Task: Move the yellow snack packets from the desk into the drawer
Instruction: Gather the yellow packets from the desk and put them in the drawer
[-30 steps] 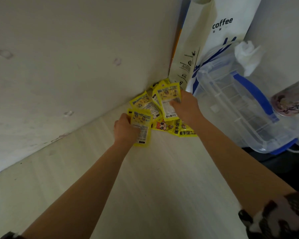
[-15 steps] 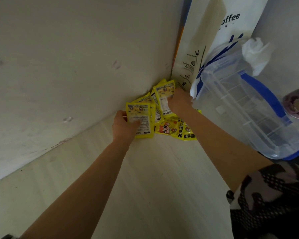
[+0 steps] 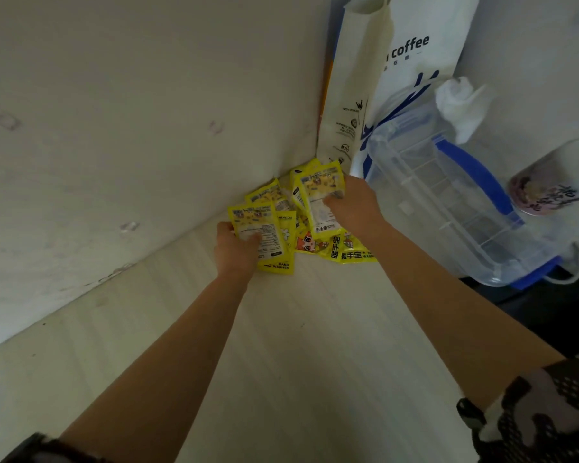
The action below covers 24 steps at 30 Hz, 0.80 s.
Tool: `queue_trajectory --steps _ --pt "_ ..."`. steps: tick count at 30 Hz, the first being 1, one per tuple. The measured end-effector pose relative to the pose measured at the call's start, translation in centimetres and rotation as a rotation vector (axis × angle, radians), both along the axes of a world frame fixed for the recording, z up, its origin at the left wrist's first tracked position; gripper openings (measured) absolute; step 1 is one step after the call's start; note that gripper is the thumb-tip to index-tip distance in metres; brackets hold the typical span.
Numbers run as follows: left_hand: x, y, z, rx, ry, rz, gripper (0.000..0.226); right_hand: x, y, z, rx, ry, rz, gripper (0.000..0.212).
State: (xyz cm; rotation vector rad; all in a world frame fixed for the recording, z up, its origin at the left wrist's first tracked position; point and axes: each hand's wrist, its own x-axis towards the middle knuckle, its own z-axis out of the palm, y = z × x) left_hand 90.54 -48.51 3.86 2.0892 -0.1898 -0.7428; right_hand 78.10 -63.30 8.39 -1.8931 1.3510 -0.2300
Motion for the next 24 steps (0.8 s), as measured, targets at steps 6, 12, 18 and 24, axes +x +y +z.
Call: queue_trajectory --steps 6,12,18,24 --pt "-2.3 2.2 0.8 -0.009 0.051 -0.075 0.03 -3.3 4.5 1.4 0.212 -0.211 -0.145 0.027" --pt "-6.0 6.5 2.0 -0.068 0.155 -0.087 0.03 -7.5 11.1 2.4 0.383 -0.34 -0.259 0.027" --pt "-9.9 12.6 3.7 -0.155 0.27 -0.05 0.027 -12.4 17.4 3.3 0.499 -0.401 -0.374 0.022" --pt "-12.6 18.6 4.9 -0.187 0.295 -0.088 0.024 -16.6 24.7 3.6 0.53 -0.401 -0.462 0.021"
